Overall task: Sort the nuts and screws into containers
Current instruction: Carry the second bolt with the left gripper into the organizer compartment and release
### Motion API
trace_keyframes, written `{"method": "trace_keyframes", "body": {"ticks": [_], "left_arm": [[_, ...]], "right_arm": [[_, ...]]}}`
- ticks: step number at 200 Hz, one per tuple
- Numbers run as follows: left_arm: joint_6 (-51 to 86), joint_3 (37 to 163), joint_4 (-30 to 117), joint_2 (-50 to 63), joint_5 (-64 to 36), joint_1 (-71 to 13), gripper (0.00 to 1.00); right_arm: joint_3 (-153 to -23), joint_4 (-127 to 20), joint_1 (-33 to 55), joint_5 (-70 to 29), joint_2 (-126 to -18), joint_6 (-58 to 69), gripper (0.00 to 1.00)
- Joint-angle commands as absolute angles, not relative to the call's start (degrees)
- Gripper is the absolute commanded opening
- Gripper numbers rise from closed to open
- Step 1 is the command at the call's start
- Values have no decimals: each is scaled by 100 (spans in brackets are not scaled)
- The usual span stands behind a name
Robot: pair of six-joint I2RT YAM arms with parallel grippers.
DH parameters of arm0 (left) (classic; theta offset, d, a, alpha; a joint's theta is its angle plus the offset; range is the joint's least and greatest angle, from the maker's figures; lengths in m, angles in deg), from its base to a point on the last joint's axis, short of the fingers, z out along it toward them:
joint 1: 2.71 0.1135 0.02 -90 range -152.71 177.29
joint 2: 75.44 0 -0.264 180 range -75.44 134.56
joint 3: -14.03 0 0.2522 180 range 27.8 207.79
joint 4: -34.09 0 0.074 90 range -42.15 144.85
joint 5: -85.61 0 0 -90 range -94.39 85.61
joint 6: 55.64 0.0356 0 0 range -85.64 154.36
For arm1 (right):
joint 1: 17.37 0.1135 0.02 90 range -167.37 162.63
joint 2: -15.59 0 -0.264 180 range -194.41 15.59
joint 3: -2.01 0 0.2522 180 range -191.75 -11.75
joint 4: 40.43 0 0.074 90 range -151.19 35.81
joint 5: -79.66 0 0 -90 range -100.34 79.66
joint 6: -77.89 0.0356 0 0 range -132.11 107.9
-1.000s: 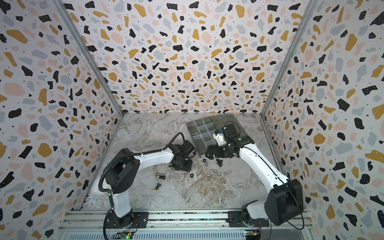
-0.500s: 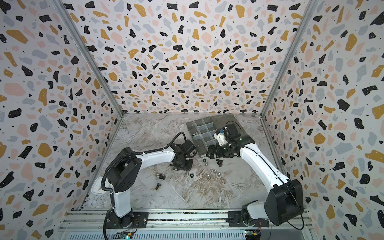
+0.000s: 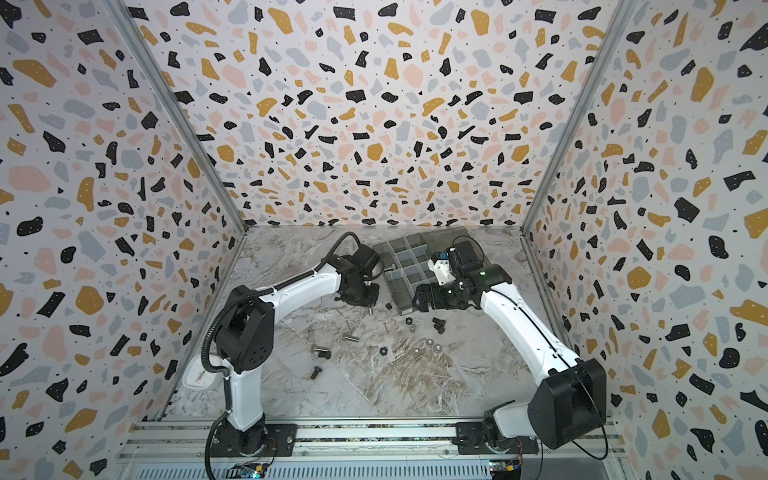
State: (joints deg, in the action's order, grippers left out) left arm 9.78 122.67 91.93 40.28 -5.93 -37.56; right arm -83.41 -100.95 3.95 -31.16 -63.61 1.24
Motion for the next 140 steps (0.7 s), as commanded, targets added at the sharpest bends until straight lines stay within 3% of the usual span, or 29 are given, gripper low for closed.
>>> {"method": "trace_keyframes", "body": {"ticks": [1,34,103,140], "left_arm": [[1246,13266,9482,4445,-488,-3494,13],[1246,15262,9836,5499,-715,-3260,14],[439,15683,8278,6212,-1964,-2985,15],[350,15730,7785,6446,-2114,-2980,16]], "right_arm": [[-8659,-10213,377,-3052,-6527,46,99],[-9014,-10068,364,-3137,-6987,41,99],[-10387,-9735,311,-3333,-8344,108,100],[-10864,-9787,280,-3317,-8799,67,99]]}}
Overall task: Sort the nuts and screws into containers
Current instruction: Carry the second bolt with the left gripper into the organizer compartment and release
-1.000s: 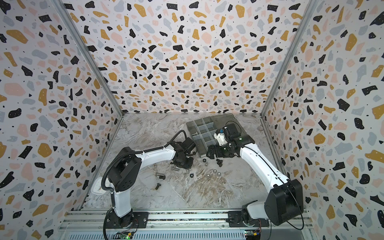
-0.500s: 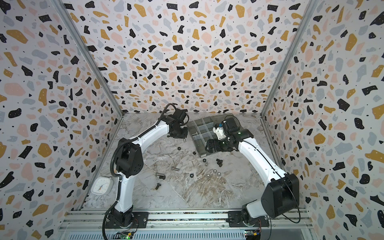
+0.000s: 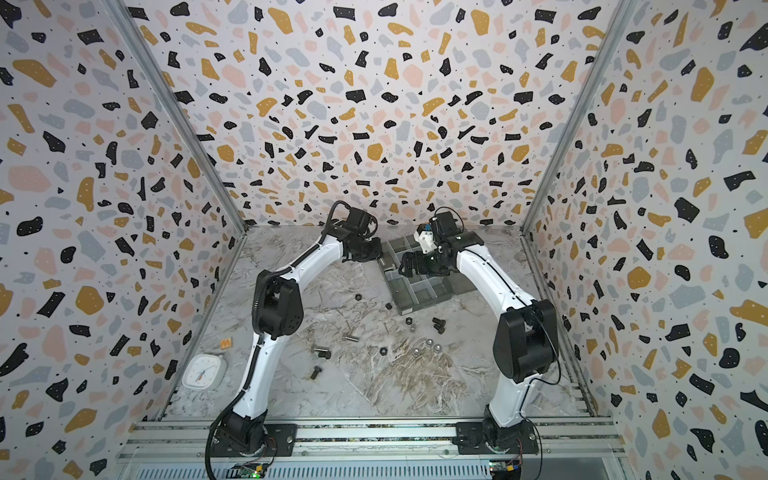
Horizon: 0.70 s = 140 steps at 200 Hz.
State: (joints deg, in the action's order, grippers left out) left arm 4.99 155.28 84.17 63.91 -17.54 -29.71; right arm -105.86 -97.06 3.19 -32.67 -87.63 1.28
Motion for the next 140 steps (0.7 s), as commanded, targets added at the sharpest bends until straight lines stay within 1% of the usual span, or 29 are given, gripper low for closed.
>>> {"method": "trace_keyframes", "body": {"ticks": [1,39,49,67,86,105,119,140], "left_arm": [[350,15741,7779,6452,-2120,-2979,16],[282,16080,7789,6793,-2272,-2978,18],[298,16099,7795,6821,-2263,-2969,23],[320,16117,7817,6844,-2259,-2951,38],[368,16128,7861,6806,-2236,-2951,48],[386,16075,7858,6644,-2256,-2951,52],[421,15934,7852,6374,-2223,-2950,56],[467,15406,7847,5778,-2108,-2951,57]], "right_arm": [[-10871,-9791,278,-3323,-8806,65,99],[-11075,-9861,249,-3342,-9028,44,99],[-11104,-9878,233,-3342,-9050,28,100],[-11125,-9899,227,-3354,-9037,-4,100],[-11106,-9936,223,-3346,-8985,-26,100],[-11038,-9975,219,-3351,-8882,-51,99],[-10909,-9962,226,-3346,-8726,-66,99],[-10612,-9917,241,-3324,-8424,-57,99]]}}
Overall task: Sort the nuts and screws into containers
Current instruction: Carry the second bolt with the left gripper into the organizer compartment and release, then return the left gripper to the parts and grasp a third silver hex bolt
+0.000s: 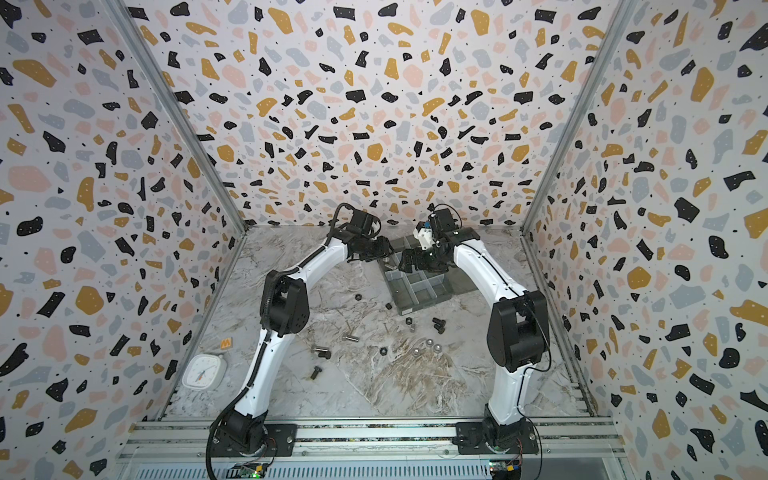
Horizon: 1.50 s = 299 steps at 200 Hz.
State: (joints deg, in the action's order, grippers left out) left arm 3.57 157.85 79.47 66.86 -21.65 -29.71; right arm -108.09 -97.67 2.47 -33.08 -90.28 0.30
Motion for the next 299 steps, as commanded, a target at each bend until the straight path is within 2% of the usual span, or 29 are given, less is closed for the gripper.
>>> {"method": "trace_keyframes", "body": {"ticks": [1,71,127,207,265,299], "left_arm": [[470,15368,7850,5744,-2095,-2951,57],[1393,11708,8159,3446,-919,-3277,57],[748,9184,7595,1842,-526,-3643,56],[494,8254,7633,1492,-290,-4356,58],[572,8249,7676,1589,69,-4425,66],[623,8385,7662,1831,27,-4433,67]], "right_arm": [[-10591,-9914,245,-3322,-8403,-58,99],[-9122,-9614,702,-3203,-7315,109,99],[-8361,-9392,1103,-3255,-6769,266,99],[-7928,-9490,1426,-3176,-6303,323,99],[-7889,-9479,1428,-3199,-6224,335,99],[-7898,-9558,1434,-3111,-6202,271,99]]}}
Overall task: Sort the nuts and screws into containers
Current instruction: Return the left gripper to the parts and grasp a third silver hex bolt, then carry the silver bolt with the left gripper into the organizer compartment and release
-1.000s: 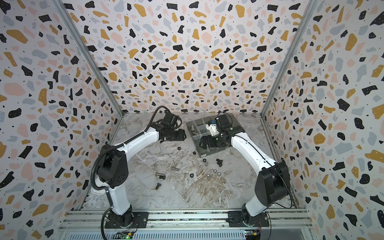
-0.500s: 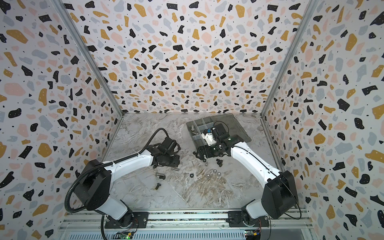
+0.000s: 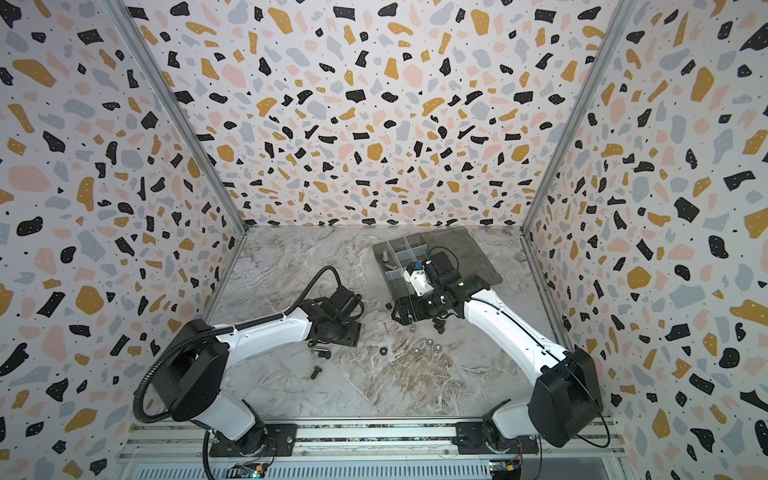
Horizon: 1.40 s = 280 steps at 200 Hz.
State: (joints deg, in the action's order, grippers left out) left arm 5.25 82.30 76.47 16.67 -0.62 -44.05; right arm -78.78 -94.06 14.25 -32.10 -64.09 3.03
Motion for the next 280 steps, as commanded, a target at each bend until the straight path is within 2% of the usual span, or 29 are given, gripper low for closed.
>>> {"method": "trace_keyframes", "body": {"ticks": [1,69,119,226,235,250,263,280], "left_arm": [[623,8386,7660,1832,27,-4439,67],[779,8640,7697,2244,-17,-4459,65],[902,8717,7877,2359,-59,-4471,60],[870,8603,7734,2414,-71,-4468,58],[869,8594,7723,2425,-70,-4468,55],[880,8607,7714,2451,-101,-4467,45],[899,8632,7750,2460,-123,-4465,43],[921,8700,7815,2428,-157,-4470,32]], "right_arm": [[-7899,-9567,1435,-3110,-6202,264,99],[-7969,-9609,1423,-3066,-6295,218,99],[-7974,-9671,1353,-3104,-6308,200,99],[-7975,-9690,1310,-3204,-6360,154,99],[-7972,-9699,1312,-3205,-6361,145,99],[-7973,-9706,1308,-3204,-6359,152,99],[-8000,-9716,1308,-3208,-6343,147,99],[-8043,-9734,1308,-3203,-6336,145,99]]}}
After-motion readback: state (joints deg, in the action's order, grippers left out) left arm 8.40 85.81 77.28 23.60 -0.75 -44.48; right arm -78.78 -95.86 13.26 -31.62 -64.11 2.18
